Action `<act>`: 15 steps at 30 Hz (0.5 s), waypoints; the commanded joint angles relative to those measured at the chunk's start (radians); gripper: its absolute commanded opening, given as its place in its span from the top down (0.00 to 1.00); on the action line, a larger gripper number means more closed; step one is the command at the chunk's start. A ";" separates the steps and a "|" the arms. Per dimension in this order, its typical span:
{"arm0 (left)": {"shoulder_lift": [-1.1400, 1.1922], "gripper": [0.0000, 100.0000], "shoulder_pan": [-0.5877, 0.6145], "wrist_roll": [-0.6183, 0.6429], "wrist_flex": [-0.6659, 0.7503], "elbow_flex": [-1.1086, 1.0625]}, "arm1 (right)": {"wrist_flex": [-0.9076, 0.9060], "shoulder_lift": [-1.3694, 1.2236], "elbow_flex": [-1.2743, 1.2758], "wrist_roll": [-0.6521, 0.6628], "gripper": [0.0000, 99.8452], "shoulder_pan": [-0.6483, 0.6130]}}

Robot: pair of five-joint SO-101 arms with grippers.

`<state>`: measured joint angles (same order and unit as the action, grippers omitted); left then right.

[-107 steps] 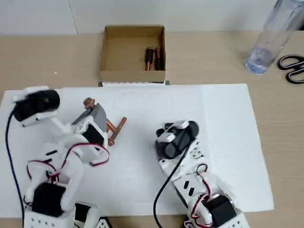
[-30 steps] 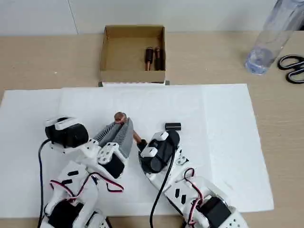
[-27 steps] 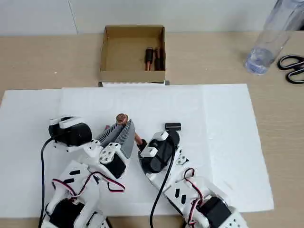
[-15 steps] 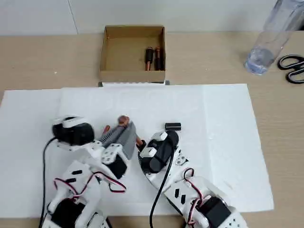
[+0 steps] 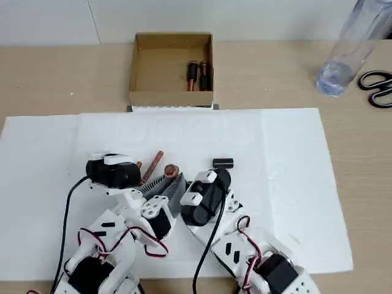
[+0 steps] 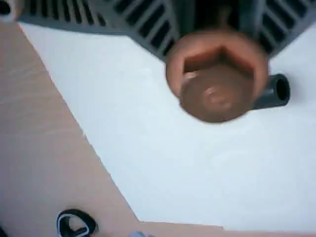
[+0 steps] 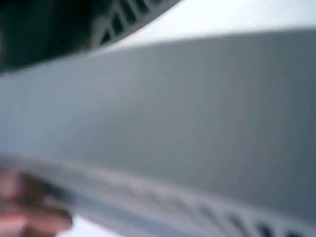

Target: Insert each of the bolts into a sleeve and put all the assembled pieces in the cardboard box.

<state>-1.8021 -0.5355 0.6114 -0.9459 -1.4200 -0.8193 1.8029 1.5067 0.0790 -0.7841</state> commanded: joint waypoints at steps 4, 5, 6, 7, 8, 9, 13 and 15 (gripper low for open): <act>-0.014 1.00 -0.003 -0.066 -0.064 0.007 | 0.038 0.008 -0.098 0.028 1.00 -0.001; -0.014 1.00 -0.003 -0.066 -0.072 0.007 | 0.038 0.008 -0.101 0.028 1.00 -0.001; -0.014 1.00 -0.003 -0.068 -0.080 0.007 | 0.038 0.008 -0.104 0.028 1.00 -0.001; -0.014 1.00 -0.003 -0.074 -0.084 0.005 | 0.038 0.008 -0.106 0.028 1.00 -0.001; -0.014 1.00 -0.003 -0.078 -0.087 0.005 | 0.038 0.008 -0.110 0.028 1.00 -0.001; -0.014 1.00 -0.005 -0.080 -0.089 0.005 | 0.038 0.008 -0.117 0.028 1.00 -0.001; -0.014 1.00 -0.005 -0.080 -0.086 0.005 | 0.038 0.008 -0.121 0.029 1.00 -0.001; -0.014 0.99 -0.005 -0.080 -0.083 0.005 | 0.038 0.008 -0.120 0.029 1.00 -0.001</act>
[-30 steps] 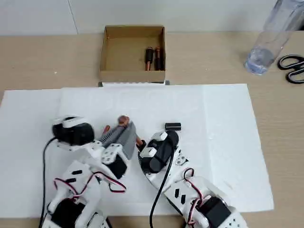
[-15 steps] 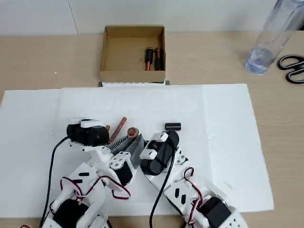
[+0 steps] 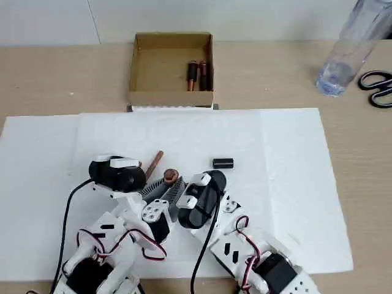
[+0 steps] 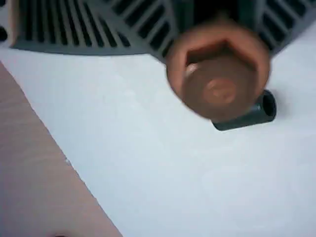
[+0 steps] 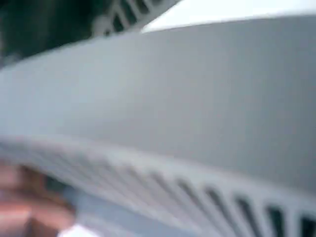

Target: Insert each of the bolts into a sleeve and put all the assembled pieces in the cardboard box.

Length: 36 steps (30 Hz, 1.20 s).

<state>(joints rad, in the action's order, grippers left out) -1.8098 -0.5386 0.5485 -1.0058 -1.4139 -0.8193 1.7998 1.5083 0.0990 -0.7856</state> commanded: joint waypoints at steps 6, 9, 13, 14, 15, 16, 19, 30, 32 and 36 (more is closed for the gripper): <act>-0.006 0.85 -0.002 -0.017 -0.023 -0.001 | 0.031 0.012 -0.115 0.009 1.00 0.004; -0.006 0.79 -0.002 -0.017 -0.029 -0.001 | 0.030 0.012 -0.114 0.009 1.00 0.004; -0.006 0.79 0.000 -0.017 -0.028 -0.001 | 0.028 0.012 -0.098 0.009 1.00 0.004; -0.006 0.79 0.000 -0.017 -0.026 -0.001 | 0.028 0.012 -0.094 0.009 1.00 0.004; -0.006 0.79 0.000 -0.017 -0.026 -0.001 | 0.028 0.012 -0.092 0.009 1.00 0.004; -0.006 0.79 0.002 -0.017 -0.026 0.001 | 0.028 0.012 -0.092 0.008 1.00 0.004; -0.006 0.79 0.008 -0.017 -0.025 0.005 | 0.028 0.012 -0.091 0.006 1.00 0.005; -0.006 0.79 0.127 -0.060 -0.025 0.076 | 0.033 0.010 -0.025 0.005 1.00 0.050; -0.006 0.79 0.140 -0.060 -0.025 0.099 | 0.038 0.012 -0.011 0.003 1.00 0.084; -0.006 0.88 0.144 -0.061 -0.023 0.147 | 0.038 0.012 0.009 0.002 1.00 0.134</act>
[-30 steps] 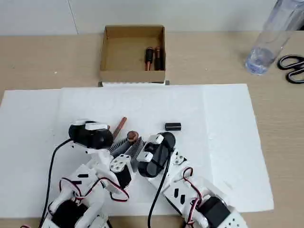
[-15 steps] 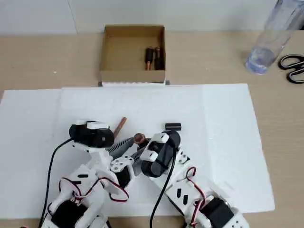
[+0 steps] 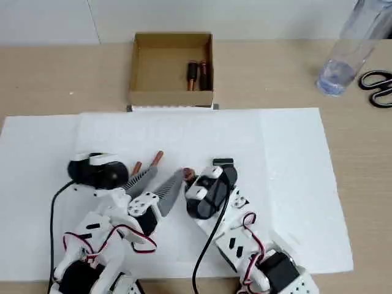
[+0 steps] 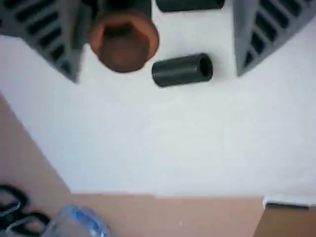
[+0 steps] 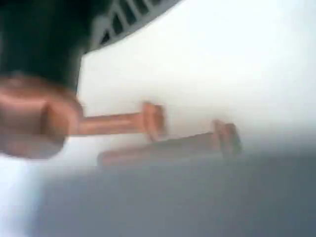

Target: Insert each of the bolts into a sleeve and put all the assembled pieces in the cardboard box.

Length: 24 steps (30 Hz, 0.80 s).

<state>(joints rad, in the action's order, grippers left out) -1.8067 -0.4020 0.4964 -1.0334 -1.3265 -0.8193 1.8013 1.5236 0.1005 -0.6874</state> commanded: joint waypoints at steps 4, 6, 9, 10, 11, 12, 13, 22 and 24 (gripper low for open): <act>-0.009 1.00 0.009 -0.009 0.003 0.067 | 0.038 0.010 0.017 -0.005 1.00 0.061; -0.009 0.99 0.026 -0.009 -0.002 0.062 | 0.038 0.010 0.018 -0.044 1.00 0.071; -0.009 0.99 0.114 -0.054 0.002 0.019 | 0.028 0.010 0.025 -0.103 1.00 0.087; -0.009 0.99 0.147 -0.101 0.003 -0.013 | 0.028 0.010 0.025 -0.117 1.00 0.097; -0.009 0.99 0.180 -0.150 0.003 -0.048 | 0.028 0.008 0.034 -0.127 1.00 0.113; -0.009 0.99 0.209 -0.193 0.003 -0.085 | 0.028 0.008 0.043 -0.132 1.00 0.130; -0.009 0.99 0.238 -0.226 0.005 -0.122 | 0.028 0.008 0.052 -0.133 1.00 0.148; -0.011 0.99 0.315 -0.281 0.038 -0.272 | 0.038 0.010 0.078 -0.141 1.00 0.269; -0.011 0.99 0.315 -0.287 0.038 -0.308 | 0.038 0.010 0.074 -0.184 1.00 0.291</act>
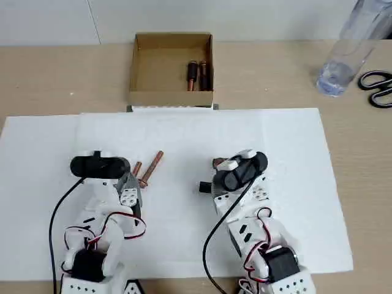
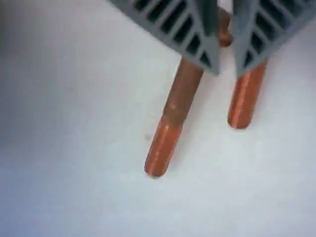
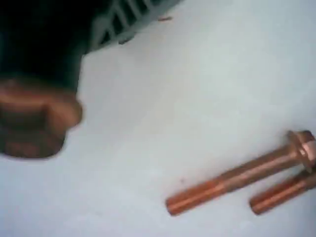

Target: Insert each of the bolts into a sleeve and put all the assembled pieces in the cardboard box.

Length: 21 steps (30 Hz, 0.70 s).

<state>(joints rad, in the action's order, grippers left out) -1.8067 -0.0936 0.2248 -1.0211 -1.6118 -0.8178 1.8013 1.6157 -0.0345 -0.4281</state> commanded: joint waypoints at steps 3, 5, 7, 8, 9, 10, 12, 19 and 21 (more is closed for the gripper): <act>-0.011 0.99 0.006 -0.034 0.028 -0.038 | 0.028 0.010 -0.037 -0.109 1.00 0.064; -0.011 0.99 0.006 -0.035 0.028 -0.038 | 0.028 0.004 -0.063 -0.141 1.00 0.082; -0.011 0.99 0.006 -0.035 0.026 -0.038 | 0.027 -0.001 -0.094 -0.155 1.00 0.091; -0.011 0.99 0.006 -0.035 0.026 -0.036 | 0.027 -0.001 -0.107 -0.153 1.00 0.093; -0.011 0.99 0.006 -0.035 0.026 -0.036 | 0.027 -0.001 -0.120 -0.152 1.00 0.093; -0.011 0.99 0.006 -0.035 0.026 -0.036 | 0.027 -0.002 -0.132 -0.152 1.00 0.093; -0.011 0.99 0.006 -0.035 0.026 -0.036 | 0.027 -0.002 -0.152 -0.152 1.00 0.093; -0.011 0.99 0.002 -0.037 0.026 -0.036 | 0.027 -0.021 -0.236 -0.152 1.00 0.088; -0.011 0.99 0.002 -0.037 0.026 -0.036 | 0.027 -0.076 -0.281 -0.152 1.00 0.088</act>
<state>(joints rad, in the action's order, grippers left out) -1.8067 -0.0936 0.1987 -1.0150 -1.6548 -0.8178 1.7706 1.4408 -0.1726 -0.3468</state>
